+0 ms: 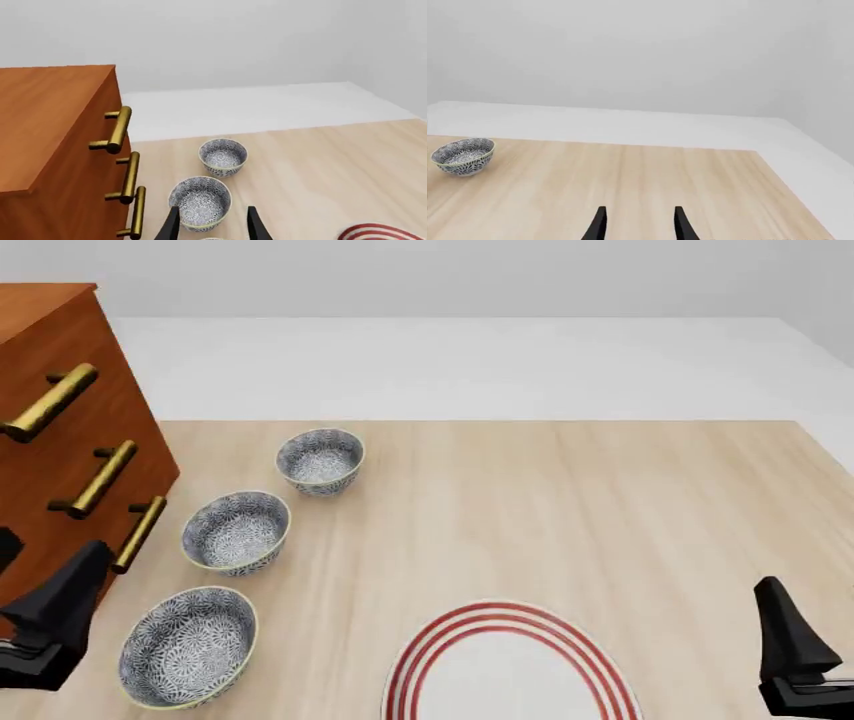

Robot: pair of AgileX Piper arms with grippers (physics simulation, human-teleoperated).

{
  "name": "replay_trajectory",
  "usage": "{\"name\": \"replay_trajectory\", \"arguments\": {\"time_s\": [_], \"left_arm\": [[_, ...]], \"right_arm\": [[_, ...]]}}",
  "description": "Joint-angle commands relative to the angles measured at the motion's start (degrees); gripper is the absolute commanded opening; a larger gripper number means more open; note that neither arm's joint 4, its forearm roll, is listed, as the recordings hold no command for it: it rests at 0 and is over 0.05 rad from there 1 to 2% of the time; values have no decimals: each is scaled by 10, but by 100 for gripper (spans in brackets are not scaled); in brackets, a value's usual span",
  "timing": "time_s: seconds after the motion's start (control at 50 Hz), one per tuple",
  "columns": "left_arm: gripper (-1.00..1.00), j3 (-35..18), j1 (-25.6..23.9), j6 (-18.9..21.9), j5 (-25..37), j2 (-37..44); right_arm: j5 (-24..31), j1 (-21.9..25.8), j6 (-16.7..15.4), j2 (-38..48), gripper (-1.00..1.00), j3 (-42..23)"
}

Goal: Pick up the bowl and put it in the middle on the plate.

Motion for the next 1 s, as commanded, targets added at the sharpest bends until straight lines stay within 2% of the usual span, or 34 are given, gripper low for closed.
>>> {"name": "replay_trajectory", "arguments": {"time_s": [0.02,0.06,0.1,0.12,0.16,0.18,0.24,0.3,0.36,0.46,0.52,0.58,0.62,0.7,0.76,0.84,0.9,0.96,0.98,1.0], "left_arm": [[100,-81,-29,-63,39,59],[100,-102,-32,-20,47,67],[100,-111,-45,12,46,90],[100,-112,-41,14,45,102],[100,-116,-40,-32,43,124],[100,-117,-50,-35,37,131],[100,-116,-62,-6,24,159],[100,-119,-82,22,11,187],[100,-112,-92,25,-5,209],[100,-107,-110,61,-29,244],[100,-109,-113,46,-40,271],[100,-107,-123,20,-55,307],[100,-100,-126,44,-76,334],[100,-98,-114,58,-86,360],[100,-93,-103,101,-98,384],[100,-102,-109,84,-99,395],[100,-102,-112,99,-106,417],[100,-103,-120,135,-114,445],[100,-107,-110,134,-110,460],[100,-119,-114,105,-96,457]], "right_arm": [[0,0,0,0,100,0],[-4,1,-7,0,100,1],[0,0,2,0,100,1],[2,0,5,0,100,0],[2,0,4,0,100,0],[0,0,0,0,100,0],[-4,1,-5,0,100,2],[2,0,6,0,100,1],[-4,1,-5,0,100,2],[2,0,4,0,100,1],[-4,1,-5,0,100,1],[1,0,4,0,100,1],[1,1,3,0,100,1],[-2,1,-3,0,100,1],[2,0,5,0,100,1],[-3,2,-4,0,100,1],[1,1,5,0,100,2],[-2,1,-1,0,100,2],[-3,2,-4,0,100,1],[-4,2,-4,0,100,2]]}}
